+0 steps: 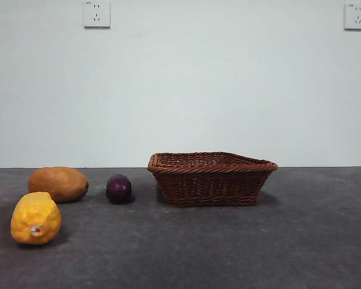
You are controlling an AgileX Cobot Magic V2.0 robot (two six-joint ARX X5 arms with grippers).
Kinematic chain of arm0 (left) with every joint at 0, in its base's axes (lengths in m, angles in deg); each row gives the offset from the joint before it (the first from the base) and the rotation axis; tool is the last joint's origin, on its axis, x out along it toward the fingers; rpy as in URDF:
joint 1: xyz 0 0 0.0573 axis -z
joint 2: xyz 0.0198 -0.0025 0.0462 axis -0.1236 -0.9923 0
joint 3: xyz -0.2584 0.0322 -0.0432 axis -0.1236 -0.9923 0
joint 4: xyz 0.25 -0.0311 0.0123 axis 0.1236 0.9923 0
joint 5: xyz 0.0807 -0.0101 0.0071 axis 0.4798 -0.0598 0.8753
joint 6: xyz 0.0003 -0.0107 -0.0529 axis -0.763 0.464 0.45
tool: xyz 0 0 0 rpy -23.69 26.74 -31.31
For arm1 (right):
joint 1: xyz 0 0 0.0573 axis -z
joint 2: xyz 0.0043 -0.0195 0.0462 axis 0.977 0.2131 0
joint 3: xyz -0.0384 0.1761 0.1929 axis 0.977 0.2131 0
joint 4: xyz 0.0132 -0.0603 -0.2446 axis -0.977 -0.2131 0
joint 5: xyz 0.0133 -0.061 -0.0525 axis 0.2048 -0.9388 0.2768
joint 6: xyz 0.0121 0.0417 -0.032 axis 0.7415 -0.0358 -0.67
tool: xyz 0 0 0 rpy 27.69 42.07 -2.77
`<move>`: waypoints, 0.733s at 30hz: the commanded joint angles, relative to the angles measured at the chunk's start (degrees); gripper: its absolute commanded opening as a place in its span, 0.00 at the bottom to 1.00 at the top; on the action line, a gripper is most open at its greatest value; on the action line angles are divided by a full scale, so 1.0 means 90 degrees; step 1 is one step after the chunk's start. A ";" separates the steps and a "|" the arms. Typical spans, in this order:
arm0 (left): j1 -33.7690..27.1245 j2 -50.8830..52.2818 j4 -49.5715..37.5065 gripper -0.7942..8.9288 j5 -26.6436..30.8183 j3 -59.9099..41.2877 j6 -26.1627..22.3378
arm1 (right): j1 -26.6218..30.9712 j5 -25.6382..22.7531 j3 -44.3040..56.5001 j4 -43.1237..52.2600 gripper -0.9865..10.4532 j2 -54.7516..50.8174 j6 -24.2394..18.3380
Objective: Help me put the vegetables on the table into the basket
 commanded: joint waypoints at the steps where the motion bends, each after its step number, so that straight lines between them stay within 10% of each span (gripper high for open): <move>1: 0.0002 0.0002 -0.0022 0.57 -0.0386 0.0019 -0.0078 | -0.0005 0.0129 -0.0034 0.0029 0.30 0.0000 -0.0056; 2: 0.0002 0.0002 -0.0019 0.74 -0.0459 0.0027 -0.0080 | -0.0005 0.0194 -0.0034 0.0027 0.41 0.0000 -0.0053; 5: 0.0002 0.0000 -0.0012 0.80 -0.0474 0.0049 -0.0078 | -0.0005 0.0221 -0.0036 -0.0019 0.62 0.0000 -0.0034; 15: 0.0002 -0.0270 -0.0051 0.80 -0.0488 0.0051 0.0092 | -0.0005 0.0466 -0.0066 0.0432 0.62 0.0495 0.0289; 22: 0.0002 -0.0476 -0.0187 0.80 -0.0486 0.0053 0.0119 | -0.0699 0.0413 -0.1858 0.0947 0.61 0.3274 0.0294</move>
